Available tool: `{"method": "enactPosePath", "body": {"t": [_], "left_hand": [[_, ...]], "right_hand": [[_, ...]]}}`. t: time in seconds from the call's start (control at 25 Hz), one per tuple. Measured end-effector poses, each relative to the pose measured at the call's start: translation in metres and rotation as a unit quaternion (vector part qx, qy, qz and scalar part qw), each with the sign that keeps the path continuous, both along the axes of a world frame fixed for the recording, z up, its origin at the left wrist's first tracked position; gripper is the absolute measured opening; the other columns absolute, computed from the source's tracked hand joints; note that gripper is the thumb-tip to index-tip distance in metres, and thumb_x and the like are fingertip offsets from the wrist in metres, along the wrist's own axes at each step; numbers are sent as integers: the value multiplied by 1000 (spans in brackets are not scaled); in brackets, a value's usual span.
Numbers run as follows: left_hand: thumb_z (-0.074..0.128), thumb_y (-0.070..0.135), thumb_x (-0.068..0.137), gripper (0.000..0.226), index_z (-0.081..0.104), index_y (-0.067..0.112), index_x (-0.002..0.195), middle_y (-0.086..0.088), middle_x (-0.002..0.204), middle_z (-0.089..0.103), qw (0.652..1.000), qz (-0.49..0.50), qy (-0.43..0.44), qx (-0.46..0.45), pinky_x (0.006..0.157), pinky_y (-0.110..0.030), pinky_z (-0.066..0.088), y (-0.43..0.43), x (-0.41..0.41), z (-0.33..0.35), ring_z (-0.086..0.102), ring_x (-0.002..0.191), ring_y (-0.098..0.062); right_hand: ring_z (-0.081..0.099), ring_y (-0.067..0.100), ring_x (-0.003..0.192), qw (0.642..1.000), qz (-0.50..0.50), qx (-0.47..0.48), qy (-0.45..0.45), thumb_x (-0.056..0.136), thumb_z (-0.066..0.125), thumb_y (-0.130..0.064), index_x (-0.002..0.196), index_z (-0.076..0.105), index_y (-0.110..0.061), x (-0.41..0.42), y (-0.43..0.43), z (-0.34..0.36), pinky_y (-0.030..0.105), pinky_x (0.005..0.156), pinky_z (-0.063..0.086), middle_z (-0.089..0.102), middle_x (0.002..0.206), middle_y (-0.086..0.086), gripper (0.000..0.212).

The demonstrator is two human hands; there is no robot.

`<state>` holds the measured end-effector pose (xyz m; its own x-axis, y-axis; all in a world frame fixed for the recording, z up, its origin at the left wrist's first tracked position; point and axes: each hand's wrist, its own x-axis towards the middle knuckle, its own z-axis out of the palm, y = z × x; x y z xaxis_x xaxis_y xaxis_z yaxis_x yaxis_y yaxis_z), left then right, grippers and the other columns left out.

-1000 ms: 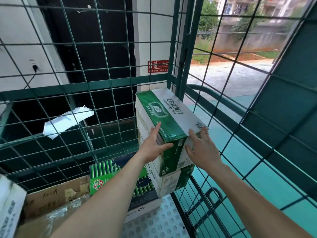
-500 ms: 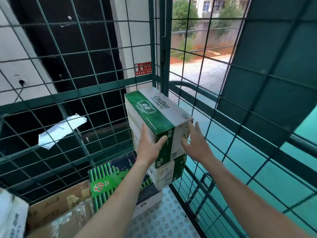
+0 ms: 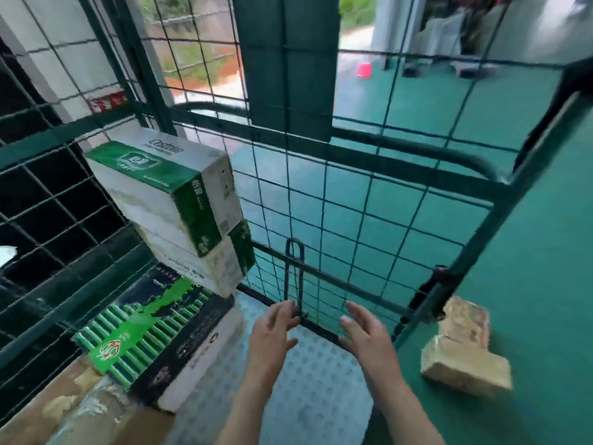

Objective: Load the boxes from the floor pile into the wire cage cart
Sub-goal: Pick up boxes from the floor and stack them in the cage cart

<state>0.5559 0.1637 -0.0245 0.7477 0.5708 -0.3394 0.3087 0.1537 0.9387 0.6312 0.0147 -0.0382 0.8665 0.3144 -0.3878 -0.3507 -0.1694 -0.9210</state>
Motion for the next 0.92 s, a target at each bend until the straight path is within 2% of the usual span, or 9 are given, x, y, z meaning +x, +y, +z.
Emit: {"method": "enactPosePath", "body": {"t": [0.16,0.36,0.44,0.52,0.68,0.92], "left_hand": [[53,47,97,26,69,30,109,10,112,74,992,-121,-37,2,95,-43,58,-82,-15,8,70,105,-6],[50,37,104,22,70,29,106,13,109,74,959,-274,-73,-20,89,-36,58,-207,-36,25,70,104,-3],[49,32,105,22,71,26,104,15,102,76,937,-337,-88,-33,82,-31,59,-264,-42,37,71,99,-3],[49,32,105,24,71,23,106,10,106,76,917,-387,-84,-43,82,-31,58,-311,-46,42,71,102,-8],[53,34,103,25,71,19,109,-2,116,73,877,-471,-68,-63,95,-48,57,-403,-62,45,70,110,-19],[50,39,103,26,70,24,108,5,115,73,810,-581,-53,-55,92,-43,58,-538,-111,44,71,106,-9]], "right_hand": [[59,2,115,993,-116,7,-18,101,60,-20,127,60,-28,-54,-102,12,38,103,52,60,130,-13,27],[63,6,114,959,-281,23,-34,101,58,-14,126,63,-18,-131,-224,30,41,103,53,67,125,-9,26],[63,3,112,934,-352,30,-46,101,58,-12,127,62,-16,-164,-275,37,39,102,54,67,124,-10,26],[62,4,116,913,-402,33,-54,102,57,-13,127,61,-17,-192,-316,41,39,102,54,65,124,-12,26],[62,8,119,867,-493,42,-49,101,60,-20,124,64,-20,-242,-391,39,38,100,55,65,126,-10,24],[63,13,119,793,-604,59,-41,100,60,-27,123,67,-19,-314,-509,27,42,102,54,67,125,-5,25]]}}
